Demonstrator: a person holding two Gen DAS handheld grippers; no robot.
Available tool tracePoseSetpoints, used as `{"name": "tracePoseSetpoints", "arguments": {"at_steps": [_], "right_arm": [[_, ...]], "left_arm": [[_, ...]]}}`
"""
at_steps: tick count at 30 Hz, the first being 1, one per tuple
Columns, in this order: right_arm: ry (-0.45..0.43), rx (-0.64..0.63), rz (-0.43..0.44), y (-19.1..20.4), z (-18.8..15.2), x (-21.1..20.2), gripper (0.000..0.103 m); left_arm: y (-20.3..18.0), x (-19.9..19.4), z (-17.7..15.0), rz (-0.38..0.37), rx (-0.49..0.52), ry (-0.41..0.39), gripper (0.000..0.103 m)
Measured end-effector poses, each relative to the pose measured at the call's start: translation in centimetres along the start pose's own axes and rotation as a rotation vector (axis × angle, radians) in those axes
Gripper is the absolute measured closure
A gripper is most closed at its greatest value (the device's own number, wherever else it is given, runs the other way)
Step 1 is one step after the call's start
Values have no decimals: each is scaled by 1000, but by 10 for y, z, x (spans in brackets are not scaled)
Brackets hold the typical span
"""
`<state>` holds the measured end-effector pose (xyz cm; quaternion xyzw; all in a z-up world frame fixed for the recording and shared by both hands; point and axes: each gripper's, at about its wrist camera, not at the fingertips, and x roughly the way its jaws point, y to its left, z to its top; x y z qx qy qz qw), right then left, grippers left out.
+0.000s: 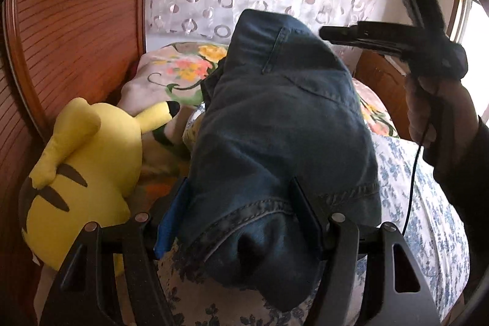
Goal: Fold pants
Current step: 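Carry the jeans bundle beside the yellow plush and set it down, then open the right tool and withdraw it from the jeans bundle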
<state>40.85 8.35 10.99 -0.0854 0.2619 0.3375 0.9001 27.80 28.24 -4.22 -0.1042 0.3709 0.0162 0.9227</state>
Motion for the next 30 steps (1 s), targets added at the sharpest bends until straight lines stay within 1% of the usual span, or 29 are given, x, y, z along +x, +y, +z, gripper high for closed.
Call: {"name": "tracePoseSetpoints", "arguments": {"at_steps": [1, 2, 4, 6, 7, 8, 10, 12, 15, 16, 18, 19, 26, 30], "right_arm": [[25, -2, 9, 0, 0, 6, 83], [51, -2, -6, -2, -2, 14, 84], [107, -2, -61, -17, -3, 38, 84], [162, 28, -81, -32, -9, 54, 84], [171, 37, -88, -32, -9, 56, 84], [161, 50, -89, -34, -10, 50, 84], [137, 83, -71, -36, -9, 32, 84], [117, 90, -66, -34, -10, 6, 84], [82, 67, -52, -11, -16, -26, 84], [74, 60, -49, -3, -24, -32, 84], [50, 51, -36, 7, -41, -64, 84], [42, 45, -35, 7, -56, -70, 84], [-24, 30, -66, 19, -108, -165, 84], [-48, 31, -90, 28, -136, -207, 84]], "left_arm": [[1, 3, -1, 1, 1, 3, 35], [1, 4, -3, 3, 1, 7, 35], [4, 8, -4, -2, -13, 13, 35], [6, 9, -5, -16, -29, 11, 35], [5, 6, -4, -15, -31, 7, 35], [2, 2, -4, -5, -25, -1, 35], [-1, -5, -3, 10, -13, -15, 35], [-4, -16, -2, 17, -12, -37, 35], [-10, -36, 0, 19, -5, -78, 35], [-14, -43, 1, 20, 2, -90, 35], [-20, -55, 1, 16, 14, -112, 35], [-24, -60, 2, 14, 21, -121, 35], [-62, -98, -6, -15, 84, -173, 35], [-84, -118, -14, -27, 118, -196, 35]]}}
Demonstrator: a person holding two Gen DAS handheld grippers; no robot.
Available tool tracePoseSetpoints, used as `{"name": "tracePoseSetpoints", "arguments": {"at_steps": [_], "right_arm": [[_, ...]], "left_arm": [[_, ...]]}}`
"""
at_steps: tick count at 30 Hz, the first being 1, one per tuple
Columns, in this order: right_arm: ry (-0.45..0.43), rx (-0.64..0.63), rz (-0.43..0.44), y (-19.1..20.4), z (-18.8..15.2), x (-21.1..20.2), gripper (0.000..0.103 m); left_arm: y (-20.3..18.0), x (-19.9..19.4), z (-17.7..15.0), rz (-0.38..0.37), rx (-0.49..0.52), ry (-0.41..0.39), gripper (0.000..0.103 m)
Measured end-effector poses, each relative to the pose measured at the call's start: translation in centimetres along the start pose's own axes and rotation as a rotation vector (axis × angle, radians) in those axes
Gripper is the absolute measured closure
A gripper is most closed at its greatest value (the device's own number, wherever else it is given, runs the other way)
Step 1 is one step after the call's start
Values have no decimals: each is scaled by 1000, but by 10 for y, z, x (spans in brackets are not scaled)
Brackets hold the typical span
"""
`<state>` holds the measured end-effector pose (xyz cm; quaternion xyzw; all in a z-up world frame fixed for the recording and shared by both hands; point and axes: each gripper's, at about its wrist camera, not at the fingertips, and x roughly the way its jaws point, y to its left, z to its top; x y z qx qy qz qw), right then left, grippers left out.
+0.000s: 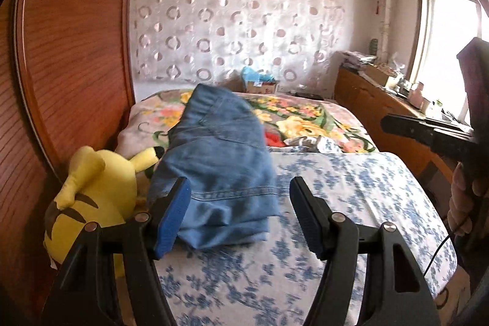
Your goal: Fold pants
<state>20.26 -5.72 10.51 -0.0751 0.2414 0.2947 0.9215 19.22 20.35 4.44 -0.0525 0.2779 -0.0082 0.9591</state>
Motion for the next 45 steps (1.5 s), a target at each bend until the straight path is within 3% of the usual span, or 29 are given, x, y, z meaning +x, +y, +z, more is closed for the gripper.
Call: {"name": "tracePoseSetpoints", "arguments": {"at_steps": [14, 16, 18, 34, 36, 40, 45], "right_arm": [[-54, 38, -86, 25, -70, -116, 83], [-63, 49, -99, 27, -81, -129, 75], [-71, 63, -107, 30, -92, -143, 73], [-125, 121, -187, 47, -142, -214, 65], [-133, 123, -193, 48, -147, -220, 65], [-149, 133, -206, 52, -155, -230, 63], [-160, 139, -224, 51, -165, -239, 53]], "left_arm": [[-75, -58, -27, -66, 94, -42, 34], [-82, -64, -33, -76, 102, -45, 34], [-91, -70, -40, -83, 114, -47, 33], [-127, -119, -79, -136, 132, -74, 30], [-128, -123, -82, -137, 131, -74, 14], [-133, -135, -91, -137, 128, -84, 1], [-141, -146, -91, -114, 139, -90, 1]]}}
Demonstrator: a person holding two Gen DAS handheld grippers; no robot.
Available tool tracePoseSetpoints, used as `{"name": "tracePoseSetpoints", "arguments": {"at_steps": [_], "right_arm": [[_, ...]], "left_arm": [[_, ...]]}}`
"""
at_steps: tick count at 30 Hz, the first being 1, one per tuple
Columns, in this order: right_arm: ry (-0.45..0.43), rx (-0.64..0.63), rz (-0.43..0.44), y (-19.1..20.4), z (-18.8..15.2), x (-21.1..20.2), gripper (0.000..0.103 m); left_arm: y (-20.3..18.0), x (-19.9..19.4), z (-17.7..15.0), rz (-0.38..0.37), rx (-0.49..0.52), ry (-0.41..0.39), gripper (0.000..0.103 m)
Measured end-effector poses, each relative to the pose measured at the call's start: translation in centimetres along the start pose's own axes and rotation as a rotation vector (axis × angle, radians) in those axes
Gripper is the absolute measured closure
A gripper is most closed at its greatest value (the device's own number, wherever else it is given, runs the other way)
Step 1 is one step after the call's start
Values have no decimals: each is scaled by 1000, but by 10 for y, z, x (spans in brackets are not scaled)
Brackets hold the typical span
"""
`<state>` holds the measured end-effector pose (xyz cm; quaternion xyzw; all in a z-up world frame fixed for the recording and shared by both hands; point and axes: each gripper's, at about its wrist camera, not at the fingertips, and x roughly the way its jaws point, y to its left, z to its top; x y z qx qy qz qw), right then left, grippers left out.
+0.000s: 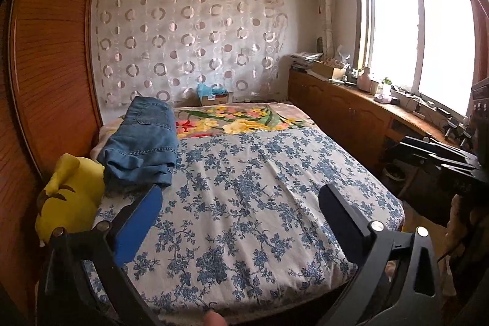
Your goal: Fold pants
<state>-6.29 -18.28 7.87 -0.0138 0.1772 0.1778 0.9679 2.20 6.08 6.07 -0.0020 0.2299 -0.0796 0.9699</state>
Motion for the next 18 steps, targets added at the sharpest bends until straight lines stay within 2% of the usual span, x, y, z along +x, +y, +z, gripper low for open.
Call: {"name": "tracePoseSetpoints", "arguments": {"at_steps": [1, 5, 10, 18], "right_arm": [[-9, 1, -7, 0, 1, -3, 49], [-37, 7, -34, -6, 0, -12, 41], [-68, 13, -55, -7, -4, -22, 39], [-70, 11, -67, -8, -11, -19, 39]], "left_arm": [[-2, -2, 1, 8, 1, -3, 1], [-7, -8, 4, 27, -12, -7, 1], [-12, -18, 4, 8, -25, -29, 1], [-12, -22, 4, 29, -27, -29, 1]]}}
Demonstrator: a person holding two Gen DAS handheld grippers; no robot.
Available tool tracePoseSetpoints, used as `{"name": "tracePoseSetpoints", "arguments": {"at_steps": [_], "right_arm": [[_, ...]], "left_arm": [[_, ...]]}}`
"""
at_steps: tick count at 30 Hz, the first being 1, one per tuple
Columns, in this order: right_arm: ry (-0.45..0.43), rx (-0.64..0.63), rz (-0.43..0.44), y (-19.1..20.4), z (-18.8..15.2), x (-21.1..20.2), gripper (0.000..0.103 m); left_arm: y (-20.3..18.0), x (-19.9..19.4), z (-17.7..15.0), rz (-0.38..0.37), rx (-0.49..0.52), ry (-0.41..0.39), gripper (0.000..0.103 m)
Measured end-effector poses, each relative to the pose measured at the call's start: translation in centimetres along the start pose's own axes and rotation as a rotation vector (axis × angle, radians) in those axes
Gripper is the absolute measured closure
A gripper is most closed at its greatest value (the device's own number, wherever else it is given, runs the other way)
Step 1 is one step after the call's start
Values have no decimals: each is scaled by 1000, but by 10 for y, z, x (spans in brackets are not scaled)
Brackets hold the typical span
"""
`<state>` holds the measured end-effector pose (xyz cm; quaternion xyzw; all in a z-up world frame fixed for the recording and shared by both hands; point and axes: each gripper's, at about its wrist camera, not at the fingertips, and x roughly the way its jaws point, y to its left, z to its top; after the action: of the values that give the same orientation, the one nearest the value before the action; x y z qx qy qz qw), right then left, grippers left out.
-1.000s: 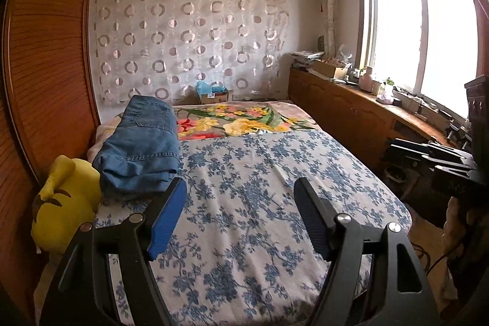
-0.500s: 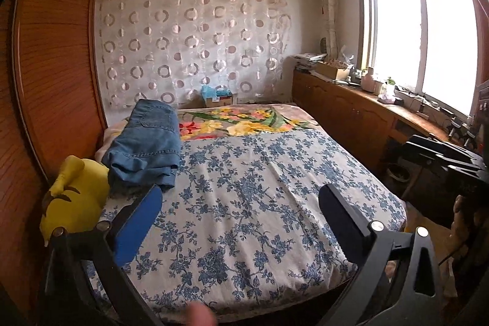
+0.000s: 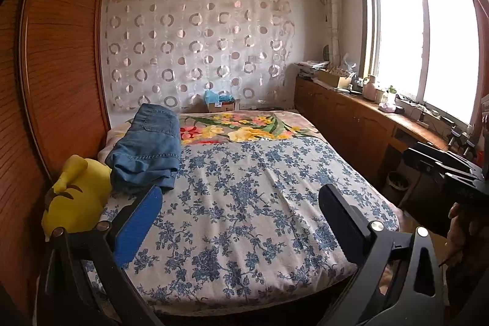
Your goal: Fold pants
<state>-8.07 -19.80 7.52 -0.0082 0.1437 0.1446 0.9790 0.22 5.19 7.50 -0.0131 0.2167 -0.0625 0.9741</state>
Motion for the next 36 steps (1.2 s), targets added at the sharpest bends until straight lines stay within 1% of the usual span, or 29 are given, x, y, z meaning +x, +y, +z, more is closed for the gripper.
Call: {"name": "tracePoseSetpoints", "arguments": {"at_steps": [11, 36], "right_arm": [[-8, -4, -12, -7, 2, 2, 39], [-11, -11, 5, -12, 1, 2, 38]], "left_arm": [[0, -2, 2, 13, -10, 1, 1], [1, -1, 2, 17, -14, -3, 1]]}}
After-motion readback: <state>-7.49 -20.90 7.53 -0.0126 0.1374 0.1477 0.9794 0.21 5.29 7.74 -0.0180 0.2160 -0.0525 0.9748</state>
